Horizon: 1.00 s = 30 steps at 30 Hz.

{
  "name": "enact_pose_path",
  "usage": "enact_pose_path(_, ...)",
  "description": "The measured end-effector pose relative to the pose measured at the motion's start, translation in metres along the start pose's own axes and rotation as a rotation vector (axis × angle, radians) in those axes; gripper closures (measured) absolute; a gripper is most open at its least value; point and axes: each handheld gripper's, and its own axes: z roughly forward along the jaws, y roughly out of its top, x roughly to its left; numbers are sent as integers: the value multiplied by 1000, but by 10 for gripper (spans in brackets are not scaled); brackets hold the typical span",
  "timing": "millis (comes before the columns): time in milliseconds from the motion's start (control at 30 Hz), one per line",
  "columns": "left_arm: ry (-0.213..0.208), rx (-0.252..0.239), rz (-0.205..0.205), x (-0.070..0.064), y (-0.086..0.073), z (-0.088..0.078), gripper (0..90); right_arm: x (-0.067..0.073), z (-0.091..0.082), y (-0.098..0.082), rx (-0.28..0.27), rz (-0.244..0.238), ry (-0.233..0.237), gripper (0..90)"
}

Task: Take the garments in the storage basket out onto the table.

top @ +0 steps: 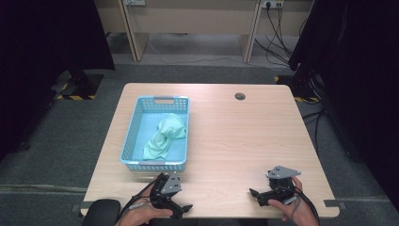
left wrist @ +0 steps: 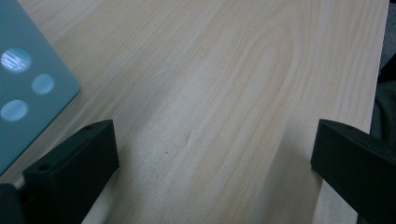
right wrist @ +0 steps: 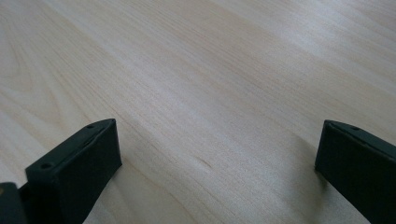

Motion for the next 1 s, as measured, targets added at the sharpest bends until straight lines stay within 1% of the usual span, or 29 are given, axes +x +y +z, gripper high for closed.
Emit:
enact_pose_path(467,2,0,-2,-1,0,0,0,0,0,0,0,1,0,3)
enact_pose_path(567,-6,13,4,-2,1,-1,1,0,0,0,0,0,0,3)
enact_pose_path(700,-23,15,32,-9,3,-2,28,0,0,0,0,1,0,3)
enact_pose_path(733,-23,15,32,-9,3,-2,27,0,0,0,0,1,0,3)
enact_pose_path(767,-32,7,41,-13,6,-3,28,0,0,0,0,1,0,3)
enact_pose_path(900,-50,-11,59,-19,10,-7,26,0,0,0,0,1,0,3)
enact_pose_path(1000,-71,-31,61,-23,14,-9,26,0,0,0,0,2,0,3)
